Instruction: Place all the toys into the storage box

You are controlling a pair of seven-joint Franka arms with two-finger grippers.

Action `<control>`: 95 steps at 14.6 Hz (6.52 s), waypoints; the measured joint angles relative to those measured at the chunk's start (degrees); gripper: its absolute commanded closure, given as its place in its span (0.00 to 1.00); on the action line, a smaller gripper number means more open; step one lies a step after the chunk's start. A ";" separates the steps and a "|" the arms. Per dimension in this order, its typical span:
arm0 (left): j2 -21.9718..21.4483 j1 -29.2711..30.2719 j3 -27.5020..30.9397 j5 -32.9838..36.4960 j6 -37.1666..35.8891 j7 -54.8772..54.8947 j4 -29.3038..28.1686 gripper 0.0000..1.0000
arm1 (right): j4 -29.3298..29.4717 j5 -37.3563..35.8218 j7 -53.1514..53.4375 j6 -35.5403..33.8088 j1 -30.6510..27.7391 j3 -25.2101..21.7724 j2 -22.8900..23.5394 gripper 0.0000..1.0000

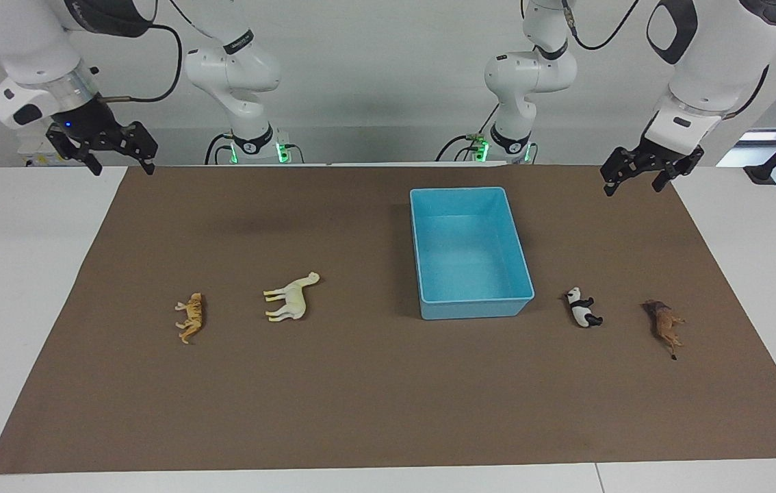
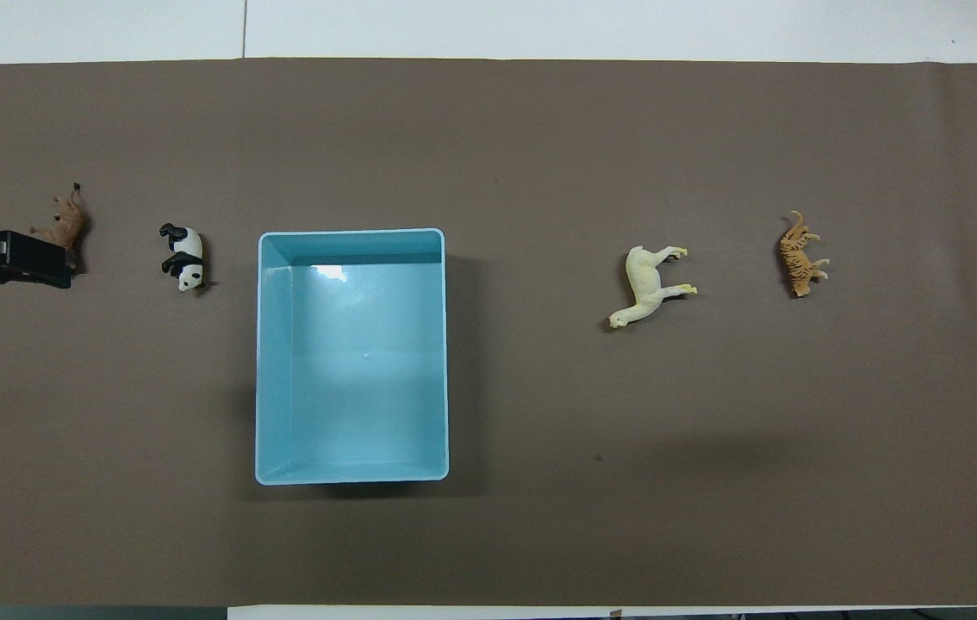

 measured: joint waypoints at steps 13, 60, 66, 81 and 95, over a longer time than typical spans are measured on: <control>-2.67 -0.90 -0.96 -0.03 13.62 -0.58 -8.26 0.00 | -7.79 0.00 -7.62 34.31 1.46 0.11 21.53 0.00; 19.48 1.47 -1.24 1.73 49.17 -21.54 -21.77 1.00 | 22.31 2.51 80.39 35.45 49.15 4.59 35.41 0.88; 18.44 1.50 -1.18 1.74 37.07 -21.54 -12.91 1.00 | 23.17 2.51 86.25 35.62 49.69 4.12 38.65 0.00; 9.69 -20.91 -3.12 1.73 14.15 -48.82 -5.01 0.00 | -1.21 -2.18 27.53 35.79 23.83 0.97 27.06 0.00; 17.65 15.19 -1.20 2.48 38.42 -0.42 -9.17 0.00 | -13.22 -2.70 24.14 50.87 22.53 1.26 26.47 1.00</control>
